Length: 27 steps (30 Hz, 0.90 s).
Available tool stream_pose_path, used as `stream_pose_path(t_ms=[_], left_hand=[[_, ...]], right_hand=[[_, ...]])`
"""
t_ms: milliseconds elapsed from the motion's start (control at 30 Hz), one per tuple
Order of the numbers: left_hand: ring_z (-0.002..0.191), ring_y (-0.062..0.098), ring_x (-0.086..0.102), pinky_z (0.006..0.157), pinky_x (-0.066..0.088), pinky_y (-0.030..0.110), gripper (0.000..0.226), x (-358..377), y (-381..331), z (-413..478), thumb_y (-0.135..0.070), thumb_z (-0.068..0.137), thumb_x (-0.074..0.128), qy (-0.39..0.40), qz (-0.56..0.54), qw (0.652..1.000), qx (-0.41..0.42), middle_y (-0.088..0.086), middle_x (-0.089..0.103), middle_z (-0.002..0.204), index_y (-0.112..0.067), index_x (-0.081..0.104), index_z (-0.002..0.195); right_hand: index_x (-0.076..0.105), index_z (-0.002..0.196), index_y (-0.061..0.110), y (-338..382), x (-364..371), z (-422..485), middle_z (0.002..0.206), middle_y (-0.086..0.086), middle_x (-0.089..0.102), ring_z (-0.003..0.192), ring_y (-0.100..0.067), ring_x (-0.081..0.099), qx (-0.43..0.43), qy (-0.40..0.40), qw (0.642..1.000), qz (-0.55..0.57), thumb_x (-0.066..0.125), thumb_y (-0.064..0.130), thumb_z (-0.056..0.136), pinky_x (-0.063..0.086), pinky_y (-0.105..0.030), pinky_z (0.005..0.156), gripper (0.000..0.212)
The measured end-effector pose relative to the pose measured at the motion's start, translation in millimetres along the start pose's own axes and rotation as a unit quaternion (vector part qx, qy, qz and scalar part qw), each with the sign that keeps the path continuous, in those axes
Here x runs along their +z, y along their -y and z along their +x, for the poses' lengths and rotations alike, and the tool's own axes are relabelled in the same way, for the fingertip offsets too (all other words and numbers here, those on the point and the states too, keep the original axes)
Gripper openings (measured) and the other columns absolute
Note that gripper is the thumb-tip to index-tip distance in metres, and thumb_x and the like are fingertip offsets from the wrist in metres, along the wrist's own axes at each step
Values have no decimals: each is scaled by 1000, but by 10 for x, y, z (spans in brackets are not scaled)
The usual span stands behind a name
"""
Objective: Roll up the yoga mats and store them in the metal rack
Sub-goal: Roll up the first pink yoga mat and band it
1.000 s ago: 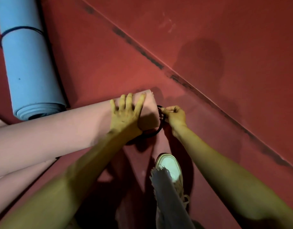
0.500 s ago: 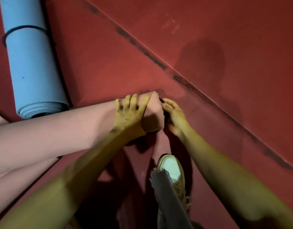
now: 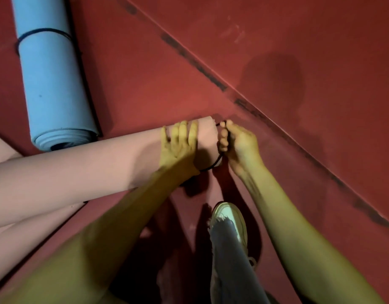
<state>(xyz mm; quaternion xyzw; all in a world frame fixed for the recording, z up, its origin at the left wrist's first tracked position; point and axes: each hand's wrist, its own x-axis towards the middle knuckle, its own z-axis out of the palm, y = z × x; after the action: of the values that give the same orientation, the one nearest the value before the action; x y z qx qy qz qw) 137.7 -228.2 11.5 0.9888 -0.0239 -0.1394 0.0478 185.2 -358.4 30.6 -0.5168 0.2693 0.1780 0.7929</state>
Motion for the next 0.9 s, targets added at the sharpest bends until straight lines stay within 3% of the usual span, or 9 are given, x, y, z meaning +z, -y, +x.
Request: stream_pose_path(t_ms=[33,133,300,433,567,667,767,833,900], left_hand=[[120,20,37,107,25,20,107,8,17,-14,-50,64,80,6,-22,1000,-11,12,35,147,-8,27,147],[116,30,51,102,41,48,126,30,23,-74,-60,30,85,-59,78,995,8,15,52,131,-4,37,132],[120,35,49,102,38,55,120,21,-35,-153,-55,30,86,-51,70,996,33,20,51,131,0,40,127],[111,50,56,91,46,61,121,0,202,-105,-42,13,93,-80,9,994,72,34,55,120,14,52,113],[115,47,53,95,36,66,143,44,776,-356,-58,10,88,-60,77,995,11,33,52,124,8,43,128],[120,45,47,100,34,64,138,60,1161,-532,-52,24,91,-53,72,996,-9,31,48,129,-3,33,139],[115,45,50,97,37,61,119,7,1190,-539,-54,40,86,-72,46,996,-9,30,50,126,-2,40,137],[110,43,54,93,40,59,114,-30,1087,-480,-58,43,80,-75,34,997,-2,28,53,124,-2,42,135],[111,40,54,93,40,52,118,-125,881,-363,-60,40,81,-80,27,996,16,24,55,125,-3,42,135]], right_hand=[[55,78,7,35,53,33,53,0,54,35,-8,35,-13,0,1000,-26,45,7,97,24,-18,37,22],[56,90,3,199,179,121,73,-11,63,34,-8,41,-9,10,995,-99,51,-1,91,28,-16,35,7],[50,121,-16,340,630,194,64,-13,60,42,-9,60,70,86,976,-186,44,-12,92,45,-15,37,30],[46,125,-15,161,734,278,78,-16,54,61,-19,58,68,69,975,-199,35,-16,93,54,-19,64,34],[45,127,-13,132,695,361,96,-20,53,59,-19,61,39,59,974,-215,38,-15,92,55,-22,61,35],[44,128,-12,70,760,382,107,-22,49,55,-16,59,0,53,961,-270,35,-16,92,54,-19,55,37],[50,125,-7,26,790,401,113,-24,57,43,-5,58,-45,68,932,-352,36,-12,93,52,-17,52,36],[59,114,3,29,794,357,108,-20,65,59,-10,61,-105,76,896,-424,36,-8,91,49,-16,53,35],[62,99,18,58,789,269,97,-9,70,77,-20,62,-184,74,833,-516,38,-2,88,53,-27,74,33]])
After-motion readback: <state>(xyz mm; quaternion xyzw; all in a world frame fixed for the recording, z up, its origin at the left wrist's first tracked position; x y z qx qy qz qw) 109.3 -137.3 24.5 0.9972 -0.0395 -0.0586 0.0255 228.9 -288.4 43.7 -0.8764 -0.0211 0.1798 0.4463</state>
